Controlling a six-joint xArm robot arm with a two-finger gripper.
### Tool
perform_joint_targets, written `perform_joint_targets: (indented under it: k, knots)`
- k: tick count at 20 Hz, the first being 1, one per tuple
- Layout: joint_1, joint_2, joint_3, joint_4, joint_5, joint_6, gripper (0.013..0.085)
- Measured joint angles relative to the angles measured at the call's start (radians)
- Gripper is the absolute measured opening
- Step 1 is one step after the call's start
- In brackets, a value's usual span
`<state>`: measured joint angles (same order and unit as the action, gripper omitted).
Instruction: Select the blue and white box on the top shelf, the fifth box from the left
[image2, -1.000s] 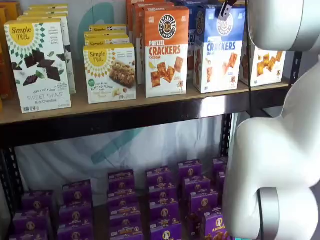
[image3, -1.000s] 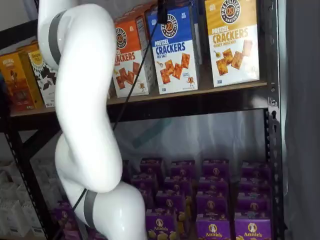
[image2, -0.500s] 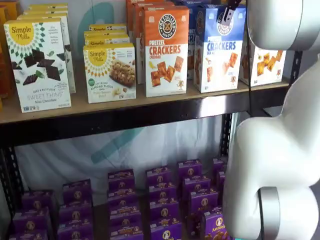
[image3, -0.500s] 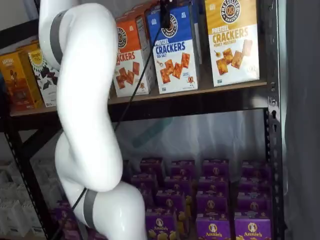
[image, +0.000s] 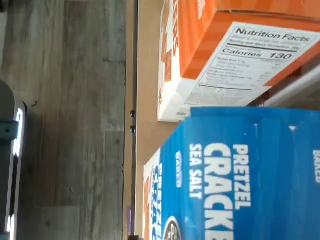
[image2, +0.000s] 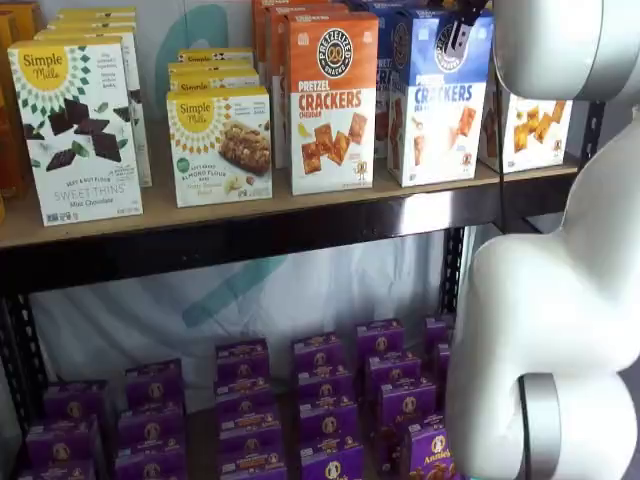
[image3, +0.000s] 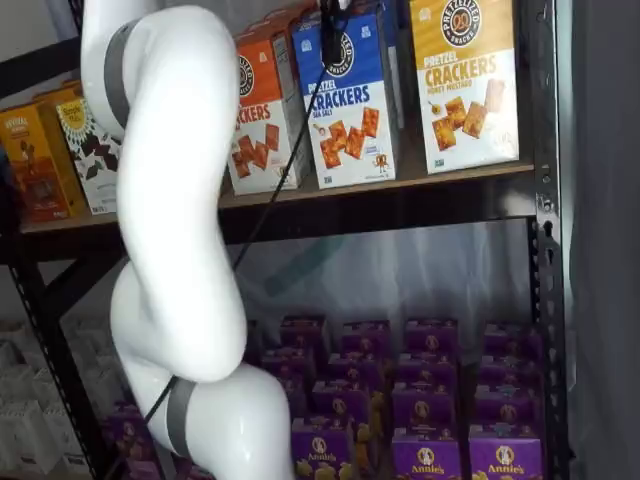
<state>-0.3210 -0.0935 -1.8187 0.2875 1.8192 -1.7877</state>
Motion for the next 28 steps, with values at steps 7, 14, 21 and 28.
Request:
perform_joint_targets:
  k: [7,14,21,28]
  knots:
    - [-0.003,-0.009,0.020,0.015,-0.013,0.000,0.0730]
    - [-0.004,-0.009,0.021,0.016,-0.013,-0.001,0.0690]
    - [-0.007,-0.010,0.022,0.023,-0.011,-0.001,0.0610]
    - [-0.010,-0.011,0.010,0.033,0.010,0.004,0.0610]
